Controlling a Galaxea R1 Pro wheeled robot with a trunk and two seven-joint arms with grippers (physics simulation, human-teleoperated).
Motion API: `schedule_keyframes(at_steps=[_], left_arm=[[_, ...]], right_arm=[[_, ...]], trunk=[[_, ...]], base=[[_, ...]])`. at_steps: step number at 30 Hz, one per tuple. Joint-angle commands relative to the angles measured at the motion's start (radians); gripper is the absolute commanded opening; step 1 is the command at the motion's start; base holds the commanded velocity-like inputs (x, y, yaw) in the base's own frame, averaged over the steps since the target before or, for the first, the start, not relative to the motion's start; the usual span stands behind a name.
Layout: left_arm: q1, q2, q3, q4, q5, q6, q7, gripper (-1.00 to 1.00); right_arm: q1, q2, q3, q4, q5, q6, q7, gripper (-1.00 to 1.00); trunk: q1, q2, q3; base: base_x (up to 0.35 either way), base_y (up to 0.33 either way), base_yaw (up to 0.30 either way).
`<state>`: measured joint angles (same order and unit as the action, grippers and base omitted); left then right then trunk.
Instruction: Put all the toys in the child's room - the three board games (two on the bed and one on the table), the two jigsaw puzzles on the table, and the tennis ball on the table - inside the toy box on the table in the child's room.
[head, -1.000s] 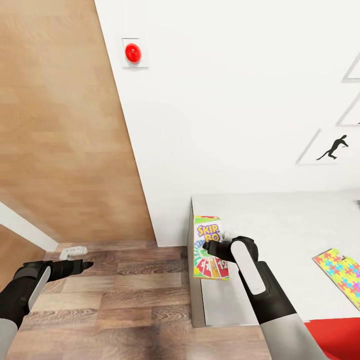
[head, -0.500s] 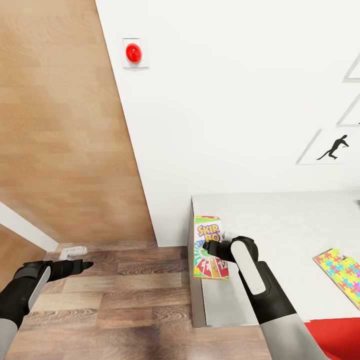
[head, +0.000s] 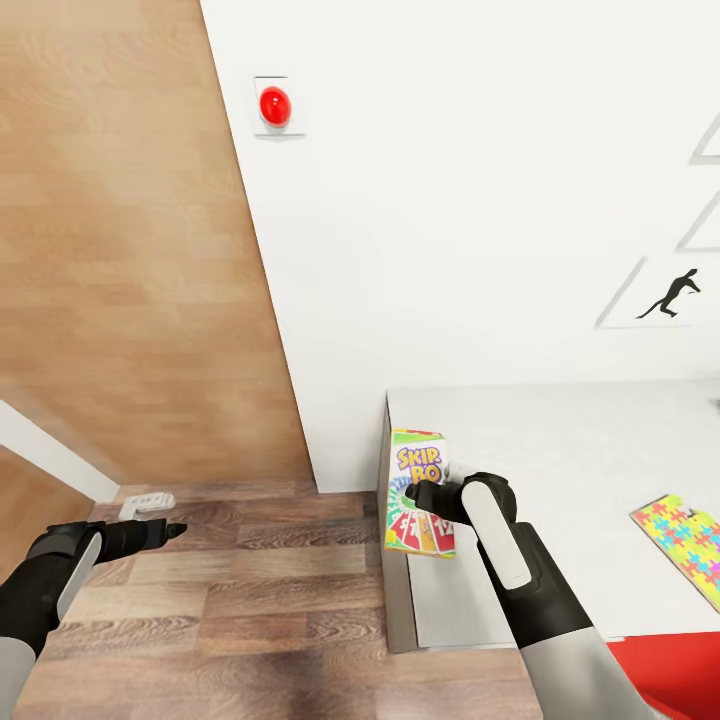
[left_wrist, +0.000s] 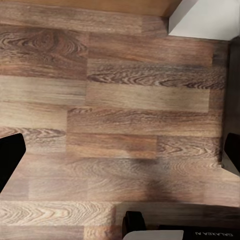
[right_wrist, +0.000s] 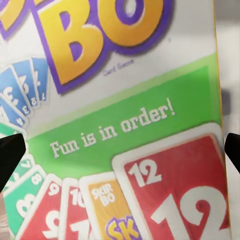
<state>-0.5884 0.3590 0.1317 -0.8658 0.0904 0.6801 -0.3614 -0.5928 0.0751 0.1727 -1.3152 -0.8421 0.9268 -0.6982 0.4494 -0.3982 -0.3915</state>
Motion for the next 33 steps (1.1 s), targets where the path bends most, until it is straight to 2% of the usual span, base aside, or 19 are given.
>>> schedule_keyframes(at_steps=[1, 33], left_arm=[[-0.001, 0.0, 0.002, -0.001, 0.009, 0.009, 0.001, 1.0], [-0.001, 0.0, 0.001, -0.001, 0.009, 0.009, 0.001, 1.0]], right_arm=[[-0.001, 0.0, 0.001, -0.001, -0.009, 0.002, -0.01, 1.0], [-0.001, -0.003, -0.014, -0.001, -0.006, -0.002, -0.014, 1.0]], trunk=[[0.001, -0.002, -0.002], [0.001, -0.002, 0.0]], base=[[0.0, 0.0, 0.0], [0.0, 0.0, 0.0]])
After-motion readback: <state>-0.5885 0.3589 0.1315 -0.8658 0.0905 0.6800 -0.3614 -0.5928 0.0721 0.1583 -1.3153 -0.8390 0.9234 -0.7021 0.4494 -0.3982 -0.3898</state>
